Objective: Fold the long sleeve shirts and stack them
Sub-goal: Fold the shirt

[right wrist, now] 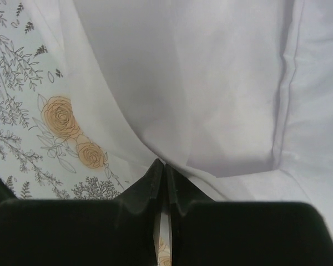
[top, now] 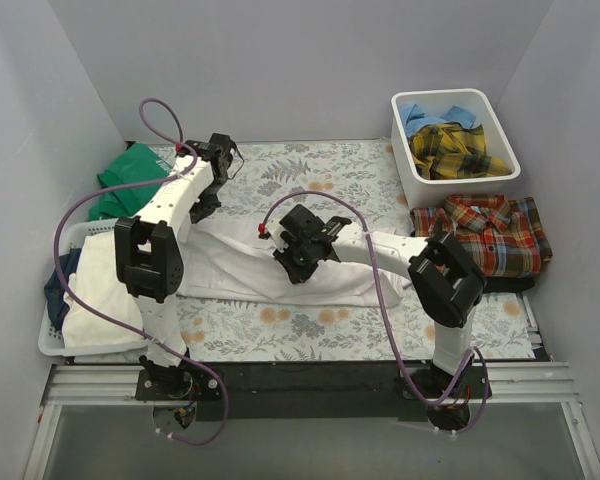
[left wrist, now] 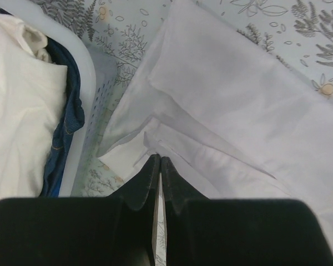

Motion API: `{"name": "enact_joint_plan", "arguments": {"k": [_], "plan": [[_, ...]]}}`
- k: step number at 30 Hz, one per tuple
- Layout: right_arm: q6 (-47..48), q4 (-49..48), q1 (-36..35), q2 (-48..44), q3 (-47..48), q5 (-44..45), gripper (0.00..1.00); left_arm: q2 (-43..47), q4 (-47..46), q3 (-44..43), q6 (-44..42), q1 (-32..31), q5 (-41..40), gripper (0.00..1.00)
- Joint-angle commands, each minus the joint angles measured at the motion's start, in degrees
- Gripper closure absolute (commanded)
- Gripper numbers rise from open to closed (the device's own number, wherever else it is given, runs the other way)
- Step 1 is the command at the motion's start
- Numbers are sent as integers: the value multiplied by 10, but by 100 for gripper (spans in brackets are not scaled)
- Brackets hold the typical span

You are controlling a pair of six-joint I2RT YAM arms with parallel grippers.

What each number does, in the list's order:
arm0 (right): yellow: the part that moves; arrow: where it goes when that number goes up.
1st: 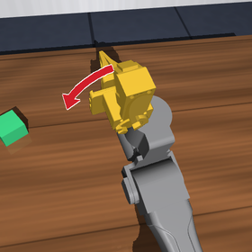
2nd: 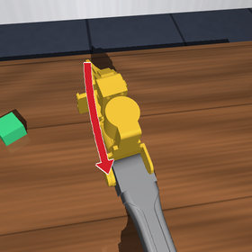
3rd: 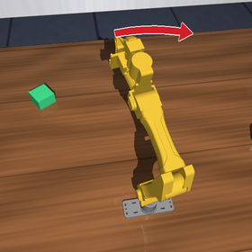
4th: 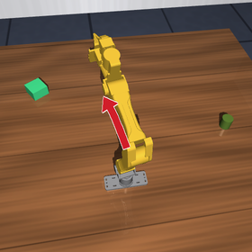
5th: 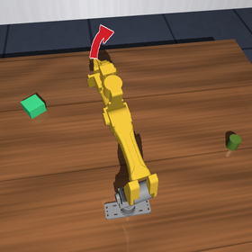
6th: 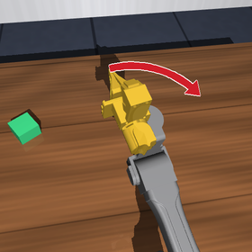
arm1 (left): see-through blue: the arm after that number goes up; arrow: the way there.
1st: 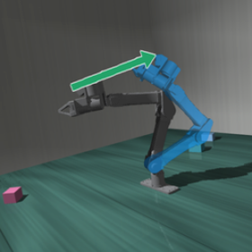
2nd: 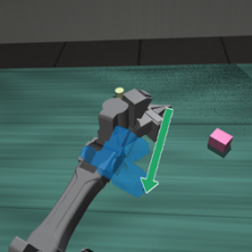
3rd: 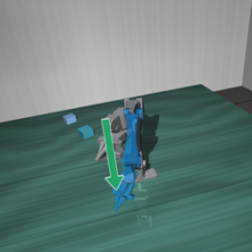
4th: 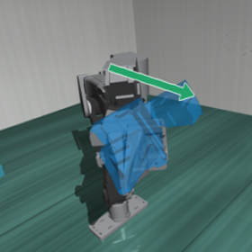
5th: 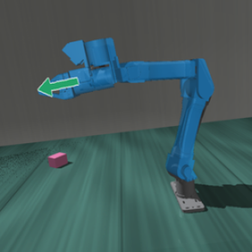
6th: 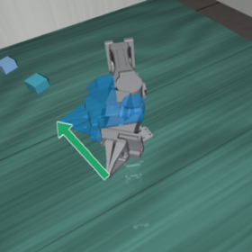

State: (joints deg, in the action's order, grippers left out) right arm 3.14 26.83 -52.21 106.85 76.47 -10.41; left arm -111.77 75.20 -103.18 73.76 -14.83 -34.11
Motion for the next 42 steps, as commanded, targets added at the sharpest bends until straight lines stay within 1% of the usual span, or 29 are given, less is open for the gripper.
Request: {"name": "enact_joint_plan", "arguments": {"k": [1,2,4,5,6,8,10,11,13,14,17,22,24,27,28,30,31,32,33,34,36,38,39,40,41,42], "plan": [[-21,21,0,30,22,37,84,36,6,24,13,21,-82,98],[-23,17,0,35,27,41,76,37,4,40,13,30,-86,98],[-45,2,0,36,26,57,72,43,-12,58,9,41,-84,97],[-48,-5,0,29,19,62,62,46,-31,67,3,55,-77,97],[-59,-13,0,23,13,72,58,46,-40,68,-7,59,-73,97],[-65,-37,0,-5,-6,94,53,36,-49,63,-14,67,-61,98],[-76,-50,1,-29,-22,123,50,29,-51,52,-18,67,-47,97],[-80,-64,1,-57,-31,133,49,27,-58,52,-19,67,-33,97],[-92,-74,6,-85,-57,161,48,26,-69,54,-26,67,-18,98],[-99,-76,10,-108,-64,166,48,26,-78,54,-29,67,-14,98],[-126,-79,41,-137,-94,167,48,23,-94,54,-45,67,9,97],[-142,-75,101,-134,-120,132,49,5,-102,47,-55,67,27,97],[-139,-70,105,-125,-118,131,50,1,-99,43,-56,67,28,96],[-139,-60,106,-115,-115,126,50,-4,-96,46,-51,67,19,92],[-141,-58,106,-113,-115,122,50,-5,-95,48,-50,67,10,91],[-145,-58,108,-108,-116,115,51,-10,-90,48,-38,67,-4,80],[-148,-57,109,-108,-116,112,51,-11,-88,47,-34,67,-13,79],[-149,-58,109,-104,-115,110,51,-8,-88,47,-32,67,-30,73],[-150,-58,110,-103,-114,110,51,-7,-88,45,-22,67,-42,65],[-153,-56,112,-103,-113,113,51,-5,-89,42,-20,67,-51,61],[-154,-56,114,-102,-113,113,51,3,-95,29,-20,67,-57,59],[-159,-55,118,-104,-113,117,51,12,-107,20,-25,67,-46,57],[-160,-52,122,-104,-113,118,51,25,-114,20,-28,67,-25,57],[-161,-49,124,-105,-113,123,52,33,-123,24,-51,65,-1,57],[-168,-45,126,-107,-113,127,52,44,-152,31,-62,63,24,57],[-174,-38,133,-110,-116,130,52,52,-165,39,-75,61,77,57]]}}
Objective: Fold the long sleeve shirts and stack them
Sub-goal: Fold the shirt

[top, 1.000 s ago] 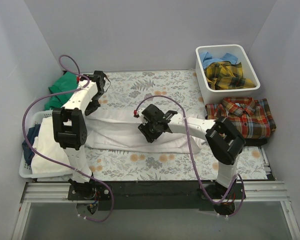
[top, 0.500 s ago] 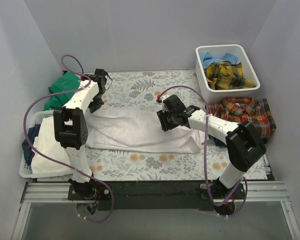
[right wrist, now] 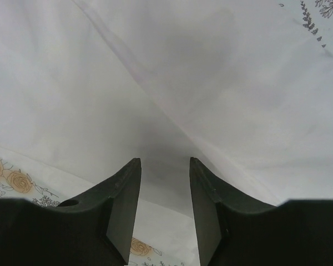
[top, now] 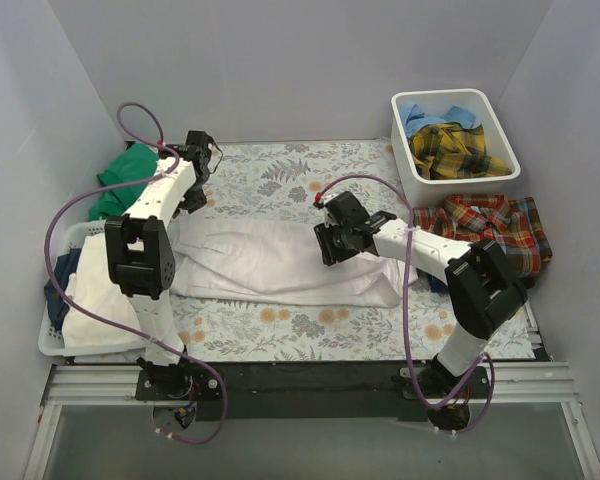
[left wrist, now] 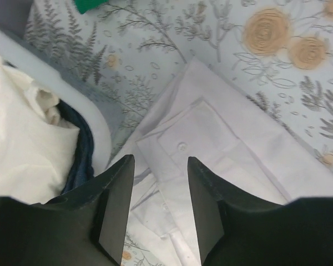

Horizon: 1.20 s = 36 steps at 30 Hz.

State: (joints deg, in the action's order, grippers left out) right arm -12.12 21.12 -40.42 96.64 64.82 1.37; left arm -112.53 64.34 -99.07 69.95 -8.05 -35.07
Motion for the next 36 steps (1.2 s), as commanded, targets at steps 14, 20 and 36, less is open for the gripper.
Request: {"name": "enact_joint_plan", "arguments": {"k": [14,20,36], "plan": [[-25,68,90,-134,-109,24,53,97,-190,140,-26,-226,315,54],[-57,72,100,-150,-147,7,56,89,-192,137,-24,-241,338,54],[-92,56,173,-175,-226,-1,64,72,-218,246,-18,-259,340,55]]}}
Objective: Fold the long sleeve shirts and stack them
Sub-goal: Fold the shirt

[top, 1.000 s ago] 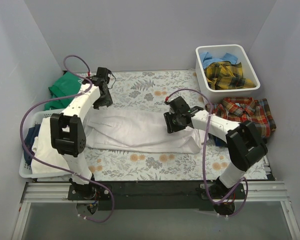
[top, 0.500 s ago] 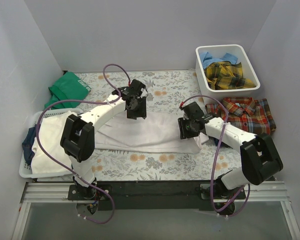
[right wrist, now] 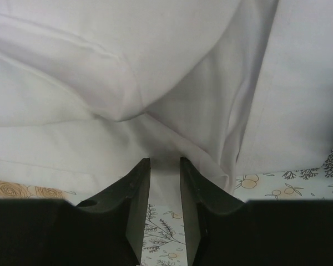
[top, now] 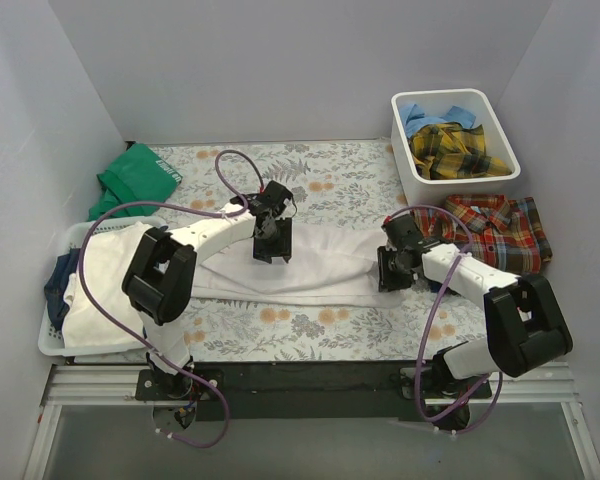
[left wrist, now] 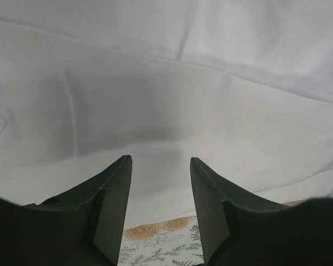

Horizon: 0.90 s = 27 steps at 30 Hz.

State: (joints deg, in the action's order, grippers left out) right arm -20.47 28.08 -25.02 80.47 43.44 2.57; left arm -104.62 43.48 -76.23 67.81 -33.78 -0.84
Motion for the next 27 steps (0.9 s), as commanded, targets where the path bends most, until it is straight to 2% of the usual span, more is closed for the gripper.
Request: {"name": "enact_joint_plan", "arguments": {"k": [1,7,11,15,17,18,20,23,27], "plan": [[-7,-16,23,-10,-14,-17,64,-8,-10,20,3,-1,-4,55],[-7,-41,47,28,-44,-69,64,-23,-8,28,3,-1,-18,54],[-3,-39,50,17,-36,-66,65,-31,-1,28,6,-1,-29,55],[3,-20,52,-51,17,-29,64,-25,14,13,5,-1,-74,54],[5,-8,53,-64,61,-2,63,-30,34,3,14,-1,-100,54],[8,-4,56,-65,79,8,63,-32,42,1,24,2,-141,53],[10,8,57,-62,122,11,63,-38,63,-10,29,10,-154,53],[19,4,57,-46,155,-1,63,-16,56,-32,24,13,-153,53],[28,6,57,9,174,-23,63,-1,43,-70,15,13,-123,48]]}}
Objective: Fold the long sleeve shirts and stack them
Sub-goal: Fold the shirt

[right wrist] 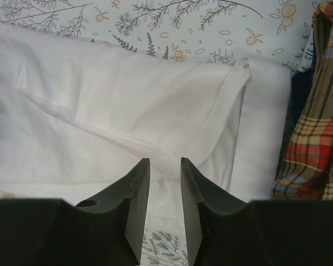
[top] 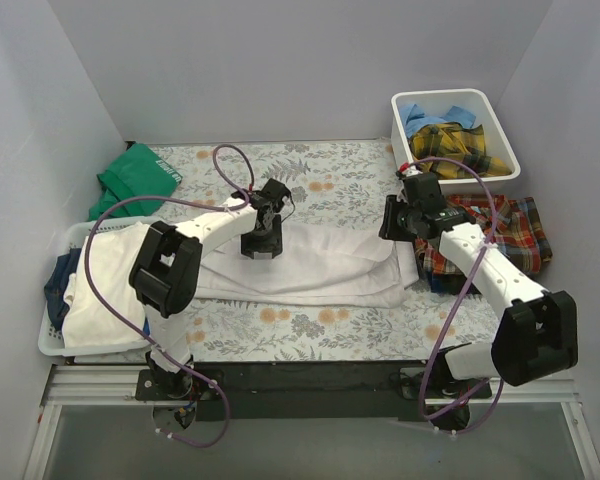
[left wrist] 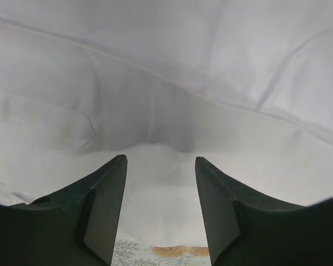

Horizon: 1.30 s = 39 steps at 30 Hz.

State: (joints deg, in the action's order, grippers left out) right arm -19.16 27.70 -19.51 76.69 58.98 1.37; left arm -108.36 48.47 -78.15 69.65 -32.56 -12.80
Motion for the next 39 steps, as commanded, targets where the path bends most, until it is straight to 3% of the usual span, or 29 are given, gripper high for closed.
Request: {"name": "enact_joint_plan", "arguments": {"k": [1,10,22,29,34,38,39], "plan": [[13,9,2,55,19,-26,63,35,-4,-60,-5,0,2,48],[-1,-18,2,125,-11,-102,65,15,-40,-83,-14,0,100,50],[-12,-47,28,174,-105,-109,72,-89,-17,-61,42,6,-25,51],[-7,-48,48,148,-96,-100,72,-71,-14,-49,45,27,-43,53],[3,-52,47,104,-48,-100,69,-41,-1,-117,13,30,-49,51],[17,-55,47,50,-12,-100,65,-25,-7,-172,-41,30,-13,44],[19,-54,47,42,-6,-95,64,-23,-7,-182,-57,29,29,44]]}}
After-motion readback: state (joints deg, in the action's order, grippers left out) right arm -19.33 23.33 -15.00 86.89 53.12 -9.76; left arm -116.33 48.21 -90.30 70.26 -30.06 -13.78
